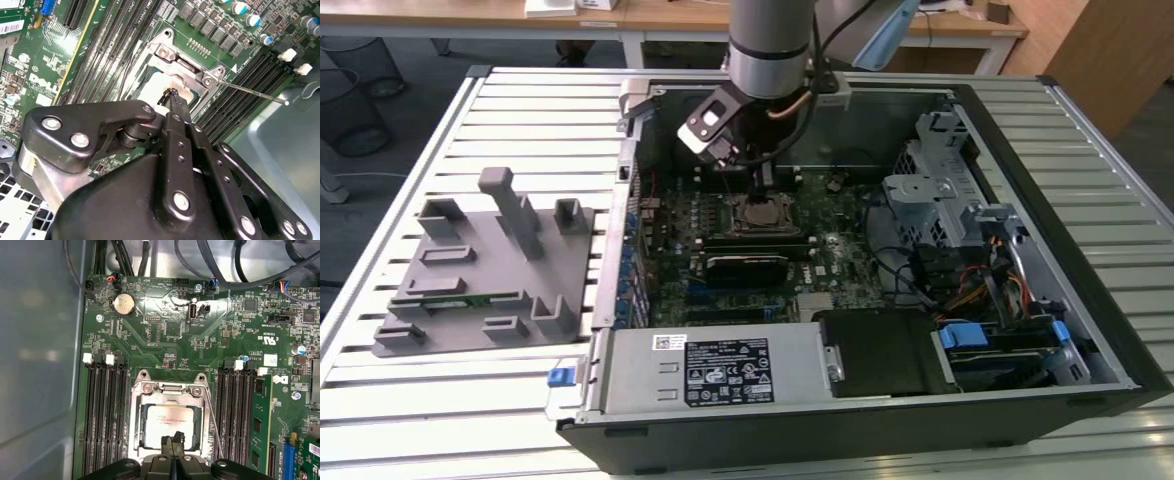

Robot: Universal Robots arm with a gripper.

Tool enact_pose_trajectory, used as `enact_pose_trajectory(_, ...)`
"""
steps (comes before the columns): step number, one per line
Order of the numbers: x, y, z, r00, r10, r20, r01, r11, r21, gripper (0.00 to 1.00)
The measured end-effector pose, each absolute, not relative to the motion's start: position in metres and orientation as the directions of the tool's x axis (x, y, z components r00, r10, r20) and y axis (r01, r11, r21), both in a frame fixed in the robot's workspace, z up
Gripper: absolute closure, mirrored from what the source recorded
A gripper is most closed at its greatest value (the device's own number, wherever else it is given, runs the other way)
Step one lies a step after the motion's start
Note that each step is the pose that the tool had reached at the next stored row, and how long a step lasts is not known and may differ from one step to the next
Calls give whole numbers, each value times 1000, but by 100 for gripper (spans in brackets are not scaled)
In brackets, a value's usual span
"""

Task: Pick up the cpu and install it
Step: 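Install the first cpu locking lever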

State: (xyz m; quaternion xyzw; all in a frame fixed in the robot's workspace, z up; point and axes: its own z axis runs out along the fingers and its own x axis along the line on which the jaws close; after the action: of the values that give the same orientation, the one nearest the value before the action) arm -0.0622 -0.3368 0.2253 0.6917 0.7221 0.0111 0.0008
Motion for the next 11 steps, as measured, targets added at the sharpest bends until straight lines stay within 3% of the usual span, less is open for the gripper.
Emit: enact_pose_trajectory(11,-62,-337,234,-43,999,14,999,43,17,89)
